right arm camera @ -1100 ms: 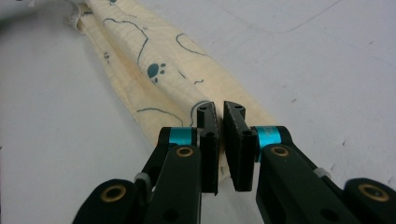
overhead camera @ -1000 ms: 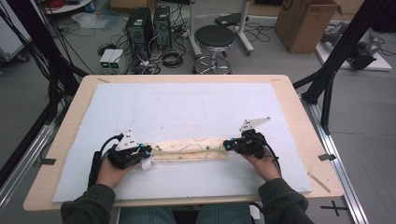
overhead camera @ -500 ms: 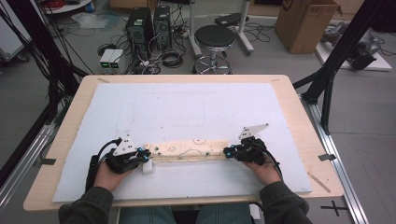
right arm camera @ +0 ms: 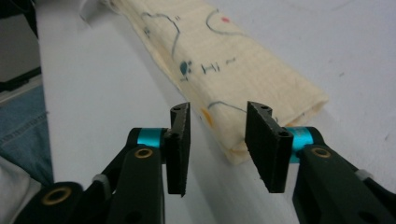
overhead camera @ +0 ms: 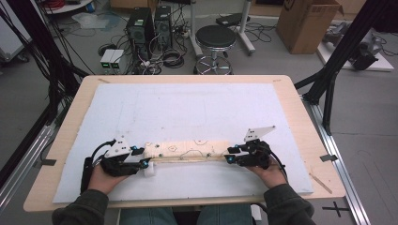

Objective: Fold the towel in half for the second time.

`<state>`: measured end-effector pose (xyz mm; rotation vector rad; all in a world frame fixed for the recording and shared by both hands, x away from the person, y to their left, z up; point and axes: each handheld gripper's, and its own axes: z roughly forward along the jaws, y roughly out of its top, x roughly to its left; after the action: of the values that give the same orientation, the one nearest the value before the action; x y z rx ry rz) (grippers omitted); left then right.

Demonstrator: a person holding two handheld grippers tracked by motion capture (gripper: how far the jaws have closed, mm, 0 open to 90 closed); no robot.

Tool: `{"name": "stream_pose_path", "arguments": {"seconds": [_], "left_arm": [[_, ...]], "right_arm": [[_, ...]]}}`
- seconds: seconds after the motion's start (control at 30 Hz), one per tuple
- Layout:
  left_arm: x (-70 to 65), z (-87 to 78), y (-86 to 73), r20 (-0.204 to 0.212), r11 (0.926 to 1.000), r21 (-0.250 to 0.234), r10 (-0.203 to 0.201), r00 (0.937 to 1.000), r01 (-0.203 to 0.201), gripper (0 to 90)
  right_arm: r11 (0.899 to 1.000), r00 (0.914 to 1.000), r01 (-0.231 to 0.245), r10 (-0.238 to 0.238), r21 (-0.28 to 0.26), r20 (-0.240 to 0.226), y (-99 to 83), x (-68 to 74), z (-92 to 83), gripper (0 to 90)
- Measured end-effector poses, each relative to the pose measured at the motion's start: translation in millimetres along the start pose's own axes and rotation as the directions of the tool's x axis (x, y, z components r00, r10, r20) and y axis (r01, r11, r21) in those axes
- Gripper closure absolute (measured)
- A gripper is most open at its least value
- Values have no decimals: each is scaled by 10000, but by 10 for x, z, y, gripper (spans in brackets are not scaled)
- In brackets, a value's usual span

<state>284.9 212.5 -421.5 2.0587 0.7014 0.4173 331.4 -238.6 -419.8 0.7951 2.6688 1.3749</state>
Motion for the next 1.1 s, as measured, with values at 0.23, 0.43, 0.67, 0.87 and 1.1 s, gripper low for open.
{"name": "stream_pose_path", "arguments": {"seconds": [0.23,0.43,0.67,0.87,1.1], "left_arm": [[-10,20,195,203,9982,-596,-19,9998,31,504],[-16,272,348,142,10000,-33,28,9999,-27,789],[-38,469,302,291,9949,993,175,9994,-203,857],[-54,468,254,54,9866,1564,463,9989,-466,845],[-6,421,99,-92,9888,1493,84,9999,-69,835]], "right_arm": [[9983,9998,110,-119,-566,-155,242,15,-37,581],[9995,9991,73,-86,-304,-419,438,-10,180,765],[9954,9957,218,-132,936,-912,471,5,571,815],[9892,9957,279,-148,1441,-910,363,22,652,815],[9903,9969,224,-118,1374,-773,250,48,588,814]]}}
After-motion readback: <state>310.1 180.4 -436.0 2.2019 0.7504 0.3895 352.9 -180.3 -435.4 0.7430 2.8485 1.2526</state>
